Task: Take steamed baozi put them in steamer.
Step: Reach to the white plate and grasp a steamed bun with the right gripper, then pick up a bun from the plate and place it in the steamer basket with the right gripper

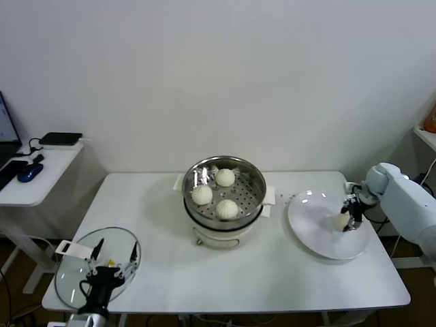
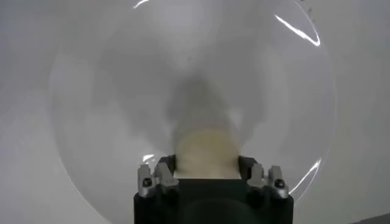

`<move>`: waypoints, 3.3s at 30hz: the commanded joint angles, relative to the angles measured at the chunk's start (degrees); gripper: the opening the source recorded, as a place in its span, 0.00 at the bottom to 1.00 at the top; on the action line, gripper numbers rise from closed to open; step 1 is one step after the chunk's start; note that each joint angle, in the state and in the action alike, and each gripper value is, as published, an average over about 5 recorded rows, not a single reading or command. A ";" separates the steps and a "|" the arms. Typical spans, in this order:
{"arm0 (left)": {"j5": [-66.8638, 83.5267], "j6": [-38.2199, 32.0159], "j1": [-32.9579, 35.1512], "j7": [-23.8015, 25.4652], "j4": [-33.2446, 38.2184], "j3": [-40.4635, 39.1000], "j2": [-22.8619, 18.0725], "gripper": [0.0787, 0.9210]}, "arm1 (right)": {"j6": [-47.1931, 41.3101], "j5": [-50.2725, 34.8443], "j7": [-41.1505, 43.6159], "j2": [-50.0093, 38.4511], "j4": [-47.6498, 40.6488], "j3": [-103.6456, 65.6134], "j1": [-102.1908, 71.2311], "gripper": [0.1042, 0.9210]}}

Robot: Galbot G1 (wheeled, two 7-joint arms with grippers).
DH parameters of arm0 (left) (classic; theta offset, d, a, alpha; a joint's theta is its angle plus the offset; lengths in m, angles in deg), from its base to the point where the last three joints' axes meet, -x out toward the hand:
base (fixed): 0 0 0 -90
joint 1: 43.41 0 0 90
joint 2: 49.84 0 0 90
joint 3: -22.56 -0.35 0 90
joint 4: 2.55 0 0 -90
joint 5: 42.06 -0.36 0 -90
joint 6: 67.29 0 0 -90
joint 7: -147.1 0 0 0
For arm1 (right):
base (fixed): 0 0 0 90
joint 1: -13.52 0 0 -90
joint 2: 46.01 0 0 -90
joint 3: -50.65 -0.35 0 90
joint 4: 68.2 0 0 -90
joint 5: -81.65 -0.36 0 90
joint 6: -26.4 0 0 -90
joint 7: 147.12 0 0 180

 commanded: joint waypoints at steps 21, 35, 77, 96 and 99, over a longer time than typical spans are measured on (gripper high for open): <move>-0.19 -0.37 -0.16 -0.10 0.99 -0.08 -0.35 0.88 | -11.11 -34.85 0.81 -4.99 20.79 34.82 27.69 0.65; -1.03 -0.36 -1.22 -0.43 1.84 -0.93 -0.72 0.88 | -13.13 -54.15 0.80 4.87 28.84 57.16 48.98 0.65; -0.96 -0.90 -2.45 -0.25 1.61 -0.89 -0.94 0.88 | -18.11 -52.97 -4.15 21.85 18.56 54.49 33.07 0.66; -0.18 -0.98 -2.14 -0.25 1.43 -0.91 -0.72 0.88 | -17.56 -51.48 -4.55 21.90 17.01 53.39 31.59 0.67; -0.06 -1.03 -2.11 -0.26 1.30 -0.89 -0.65 0.88 | -17.57 -51.42 -4.45 21.95 16.84 53.23 31.62 0.70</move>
